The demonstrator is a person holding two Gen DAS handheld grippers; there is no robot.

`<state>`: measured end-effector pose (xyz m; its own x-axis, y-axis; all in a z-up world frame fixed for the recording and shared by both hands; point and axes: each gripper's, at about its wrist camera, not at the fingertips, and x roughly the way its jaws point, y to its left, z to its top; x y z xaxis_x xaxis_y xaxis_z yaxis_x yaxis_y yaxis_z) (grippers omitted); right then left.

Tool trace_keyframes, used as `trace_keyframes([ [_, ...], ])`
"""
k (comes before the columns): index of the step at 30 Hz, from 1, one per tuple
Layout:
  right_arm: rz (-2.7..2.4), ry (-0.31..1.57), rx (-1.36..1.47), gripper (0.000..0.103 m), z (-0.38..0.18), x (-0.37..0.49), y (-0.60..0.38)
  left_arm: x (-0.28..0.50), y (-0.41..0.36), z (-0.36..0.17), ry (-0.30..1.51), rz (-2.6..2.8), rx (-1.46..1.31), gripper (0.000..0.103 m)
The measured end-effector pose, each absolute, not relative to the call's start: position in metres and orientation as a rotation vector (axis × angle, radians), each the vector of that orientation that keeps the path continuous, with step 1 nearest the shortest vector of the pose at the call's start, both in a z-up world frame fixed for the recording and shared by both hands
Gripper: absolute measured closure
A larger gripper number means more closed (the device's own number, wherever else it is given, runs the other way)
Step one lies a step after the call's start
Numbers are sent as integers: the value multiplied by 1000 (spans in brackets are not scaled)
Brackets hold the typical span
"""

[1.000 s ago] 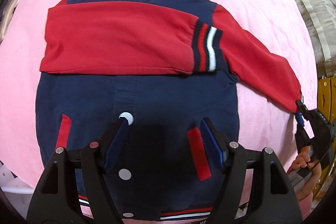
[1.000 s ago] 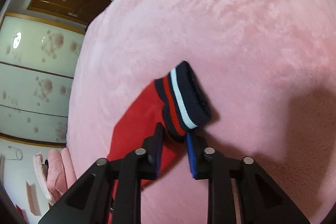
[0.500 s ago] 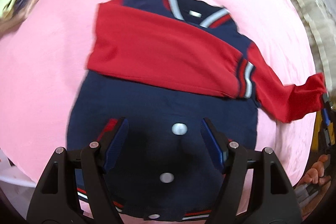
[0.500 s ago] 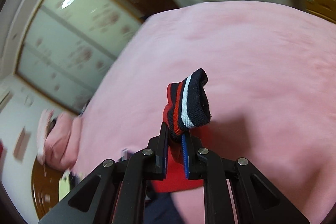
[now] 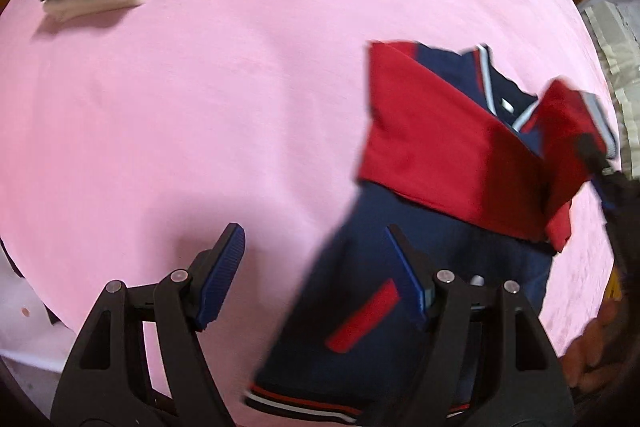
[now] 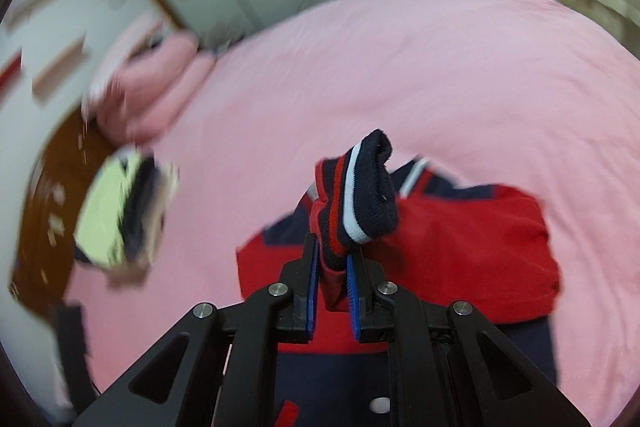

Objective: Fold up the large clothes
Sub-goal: 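Fold the second red sleeve across the jacket body over the first with the right tool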

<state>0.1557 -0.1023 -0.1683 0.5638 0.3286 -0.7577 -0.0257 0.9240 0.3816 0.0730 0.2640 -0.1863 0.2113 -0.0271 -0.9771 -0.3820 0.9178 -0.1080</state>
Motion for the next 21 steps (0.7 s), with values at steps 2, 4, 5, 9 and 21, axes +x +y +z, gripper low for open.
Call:
trace_keyframes([
  [2,249,1005,321,88,-183,159,-73,87,273,-203,1341,263,-363,35],
  [4,292,1060,314,76,-197,149,-50,94,287,-210,1339,270,-363,35],
  [5,329,1090,321,71,-206,149,-40,96,292,-212,1337,273,-361,35],
  [9,384,1096,310,45,-229,131,-8,106,307,-217,1320,273,-348,35],
  [21,188,1072,384,88,-216,123,-96,159,215,-195,1230,-167,-356,60],
])
